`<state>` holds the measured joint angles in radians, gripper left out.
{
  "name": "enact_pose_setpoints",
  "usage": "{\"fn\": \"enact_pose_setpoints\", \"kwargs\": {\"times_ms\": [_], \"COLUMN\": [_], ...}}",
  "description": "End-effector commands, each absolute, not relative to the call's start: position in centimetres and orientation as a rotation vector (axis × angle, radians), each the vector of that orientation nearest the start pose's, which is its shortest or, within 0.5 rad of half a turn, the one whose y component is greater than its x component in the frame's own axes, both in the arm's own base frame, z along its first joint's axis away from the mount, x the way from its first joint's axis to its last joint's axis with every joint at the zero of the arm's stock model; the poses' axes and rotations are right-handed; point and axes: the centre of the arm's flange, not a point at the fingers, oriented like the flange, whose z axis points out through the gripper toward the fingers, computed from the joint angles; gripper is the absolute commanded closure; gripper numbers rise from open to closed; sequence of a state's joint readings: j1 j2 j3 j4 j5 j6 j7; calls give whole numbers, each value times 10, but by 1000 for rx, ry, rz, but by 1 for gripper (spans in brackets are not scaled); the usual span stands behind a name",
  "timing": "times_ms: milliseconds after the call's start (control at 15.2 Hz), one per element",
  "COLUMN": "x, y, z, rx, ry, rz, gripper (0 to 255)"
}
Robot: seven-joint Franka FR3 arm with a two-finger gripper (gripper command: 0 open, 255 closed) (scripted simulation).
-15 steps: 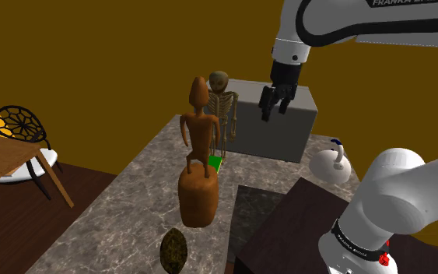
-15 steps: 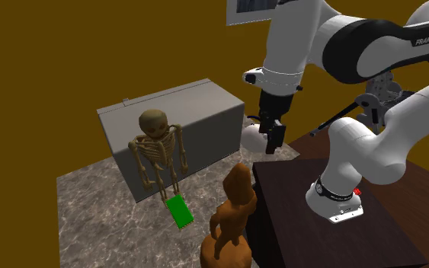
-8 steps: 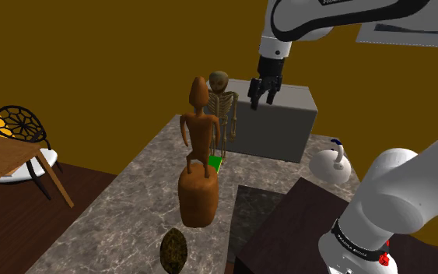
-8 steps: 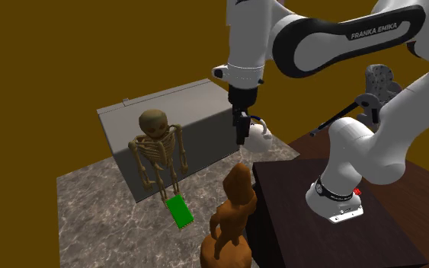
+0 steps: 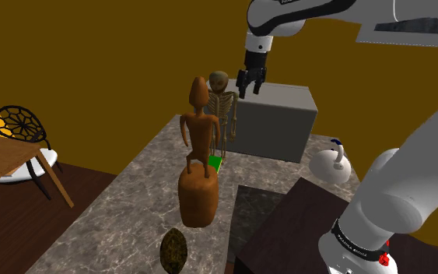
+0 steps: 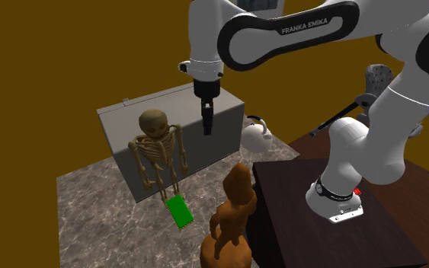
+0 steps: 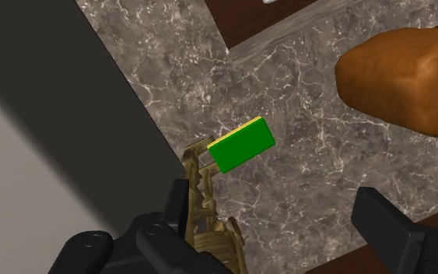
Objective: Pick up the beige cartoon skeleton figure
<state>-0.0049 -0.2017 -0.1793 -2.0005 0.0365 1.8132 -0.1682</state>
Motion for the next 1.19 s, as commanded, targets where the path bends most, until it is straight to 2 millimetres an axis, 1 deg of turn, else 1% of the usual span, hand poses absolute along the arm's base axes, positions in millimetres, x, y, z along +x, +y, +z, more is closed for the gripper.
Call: {"fn": "enact_pose_setpoints", "kwargs": {"times_ms": [0, 396, 462, 858, 924, 1056, 1122], "x": [515, 585, 588, 588, 588, 588, 588], "y": [-106, -143, -145, -145, -145, -145, -145], "z": [541, 537, 536, 505, 496, 496, 496], "rx": [-3073, -3069, -3069, -3069, -3069, -3069, -3069], "ry": [20, -12, -13, -13, -13, -13, -14], "rz": [-37, -40, -40, -40, -40, -40, -40], "gripper": [0, 0, 0, 0, 0, 0, 255]}}
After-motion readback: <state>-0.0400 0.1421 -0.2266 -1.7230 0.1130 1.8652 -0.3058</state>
